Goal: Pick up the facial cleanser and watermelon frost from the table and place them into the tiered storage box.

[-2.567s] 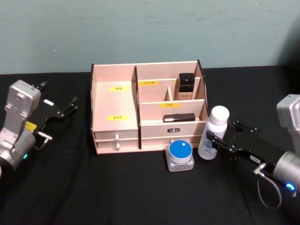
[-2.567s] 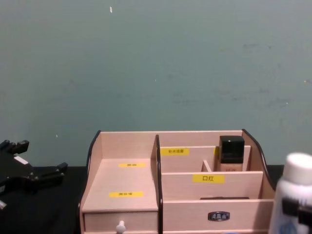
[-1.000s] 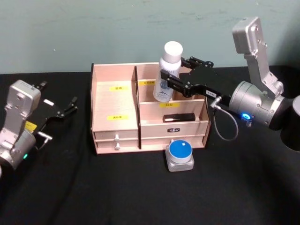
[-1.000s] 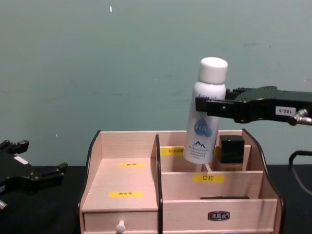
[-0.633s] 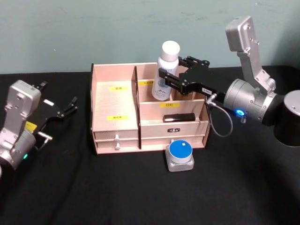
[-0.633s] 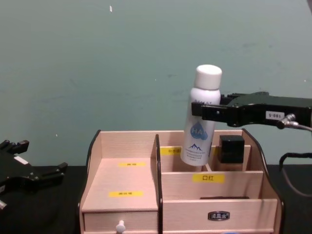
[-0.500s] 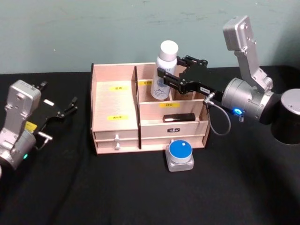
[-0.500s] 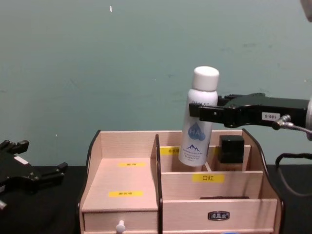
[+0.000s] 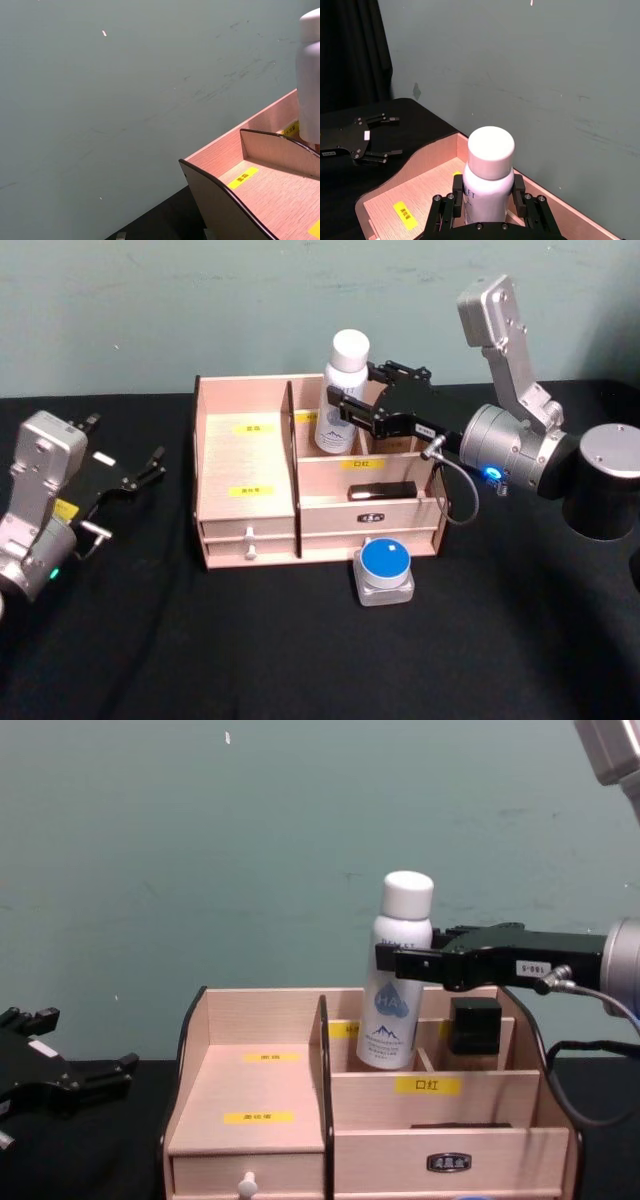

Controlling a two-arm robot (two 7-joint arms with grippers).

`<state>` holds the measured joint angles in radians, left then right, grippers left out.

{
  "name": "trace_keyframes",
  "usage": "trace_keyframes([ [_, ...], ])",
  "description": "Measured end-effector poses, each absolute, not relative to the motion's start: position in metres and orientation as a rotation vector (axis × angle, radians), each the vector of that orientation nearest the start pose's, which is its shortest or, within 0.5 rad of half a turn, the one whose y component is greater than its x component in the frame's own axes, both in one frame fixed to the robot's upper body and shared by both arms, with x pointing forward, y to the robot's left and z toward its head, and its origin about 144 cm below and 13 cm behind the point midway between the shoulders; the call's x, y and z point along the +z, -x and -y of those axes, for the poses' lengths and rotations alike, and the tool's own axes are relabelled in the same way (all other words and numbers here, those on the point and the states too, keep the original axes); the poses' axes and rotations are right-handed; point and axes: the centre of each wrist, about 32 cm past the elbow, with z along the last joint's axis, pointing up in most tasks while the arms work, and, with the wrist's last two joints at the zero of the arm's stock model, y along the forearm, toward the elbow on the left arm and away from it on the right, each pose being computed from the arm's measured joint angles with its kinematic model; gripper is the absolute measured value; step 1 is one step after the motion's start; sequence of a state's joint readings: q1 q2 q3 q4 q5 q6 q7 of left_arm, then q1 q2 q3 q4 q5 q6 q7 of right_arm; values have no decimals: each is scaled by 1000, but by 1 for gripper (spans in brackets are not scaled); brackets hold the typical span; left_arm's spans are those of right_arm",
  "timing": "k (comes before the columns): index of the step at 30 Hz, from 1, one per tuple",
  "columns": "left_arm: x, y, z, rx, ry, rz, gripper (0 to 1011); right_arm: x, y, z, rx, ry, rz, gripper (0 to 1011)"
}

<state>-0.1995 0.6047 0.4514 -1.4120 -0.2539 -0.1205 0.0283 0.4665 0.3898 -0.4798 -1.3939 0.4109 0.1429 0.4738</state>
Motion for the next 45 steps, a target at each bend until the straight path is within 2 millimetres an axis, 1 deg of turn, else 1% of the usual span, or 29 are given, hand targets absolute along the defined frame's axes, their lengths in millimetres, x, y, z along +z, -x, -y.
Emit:
trace_keyframes([
  [18, 1140, -489, -310, 1248, -304, 285, 1001, 1215, -566, 223, -738, 159, 18, 592],
  [31, 1140, -489, -310, 1248, -305, 285, 1001, 1203, -571, 222, -727, 188, -15, 592],
  [45, 1140, -489, -310, 1248, -304, 285, 1001, 1202, -573, 222, -722, 200, -17, 592],
])
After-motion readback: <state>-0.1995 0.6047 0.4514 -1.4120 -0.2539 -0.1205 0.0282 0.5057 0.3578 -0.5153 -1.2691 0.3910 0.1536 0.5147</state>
